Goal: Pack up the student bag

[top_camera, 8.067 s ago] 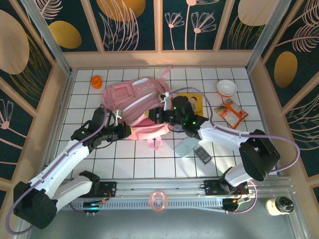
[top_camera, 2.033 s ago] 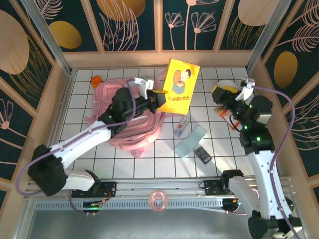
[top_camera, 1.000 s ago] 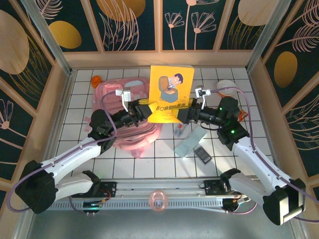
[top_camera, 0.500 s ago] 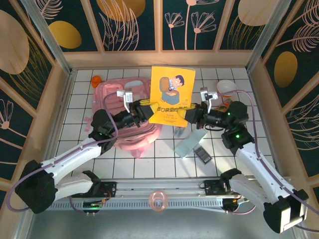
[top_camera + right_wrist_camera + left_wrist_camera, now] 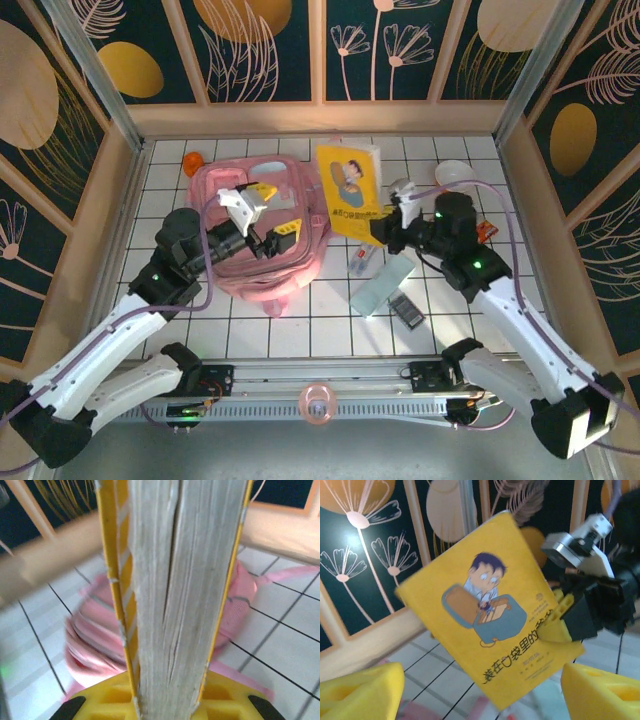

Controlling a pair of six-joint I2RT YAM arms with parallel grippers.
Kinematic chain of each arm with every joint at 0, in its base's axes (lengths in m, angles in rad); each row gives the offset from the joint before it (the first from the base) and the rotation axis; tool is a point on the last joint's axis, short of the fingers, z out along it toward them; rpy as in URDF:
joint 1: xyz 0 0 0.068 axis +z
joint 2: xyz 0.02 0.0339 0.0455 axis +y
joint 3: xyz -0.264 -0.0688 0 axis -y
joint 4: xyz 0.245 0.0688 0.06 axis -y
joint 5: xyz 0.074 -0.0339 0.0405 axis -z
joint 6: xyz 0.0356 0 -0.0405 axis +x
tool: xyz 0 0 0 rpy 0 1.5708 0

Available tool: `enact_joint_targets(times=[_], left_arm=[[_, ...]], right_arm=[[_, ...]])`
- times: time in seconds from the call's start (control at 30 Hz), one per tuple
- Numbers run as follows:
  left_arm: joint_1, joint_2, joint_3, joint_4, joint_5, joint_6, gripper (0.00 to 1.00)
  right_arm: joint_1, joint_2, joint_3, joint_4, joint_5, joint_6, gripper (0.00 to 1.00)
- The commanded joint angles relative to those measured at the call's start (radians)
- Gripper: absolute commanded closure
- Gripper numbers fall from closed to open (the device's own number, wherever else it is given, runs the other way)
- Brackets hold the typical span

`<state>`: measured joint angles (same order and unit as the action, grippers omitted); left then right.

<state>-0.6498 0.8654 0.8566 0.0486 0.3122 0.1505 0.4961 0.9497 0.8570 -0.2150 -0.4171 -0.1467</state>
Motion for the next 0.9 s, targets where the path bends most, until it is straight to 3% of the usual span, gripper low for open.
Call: enact_joint_targets(times=[0.0,0.23,0.53,0.6,0.73,0.83,0.87], left_arm=[[0.002,-0.007,0.009,-0.294,-0.010,0.387,0.16],[0.002,0.050,0.010,-0.381,0.011,0.513,0.16],[0.003,0.082,-0.026,-0.346,0.033,0.524,0.16],[0.002,0.094,-0.027,-0.355,0.093,0.520,0.27],[0.002,0.116,-0.037,-0.336,0.240,0.475,0.68],[0.003,0.096,-0.061,-0.267,0.274,0.408,1.00],[0.005,0.080,-0.084,-0.215,0.264,0.367,1.00]], right_arm=[[0.078,0.057,0.107,-0.136,0.128,-0.329,1.00],[0.210,0.084,0.100,-0.207,0.097,-0.703,1.00],[0.243,0.162,0.164,-0.293,0.093,-0.852,1.00],[0.243,0.163,0.173,-0.283,0.068,-0.855,1.00],[0.235,0.149,0.173,-0.220,0.012,-0.823,1.00],[0.206,0.116,0.154,-0.178,-0.030,-0.779,0.88],[0.174,0.090,0.131,-0.147,-0.063,-0.750,0.78]])
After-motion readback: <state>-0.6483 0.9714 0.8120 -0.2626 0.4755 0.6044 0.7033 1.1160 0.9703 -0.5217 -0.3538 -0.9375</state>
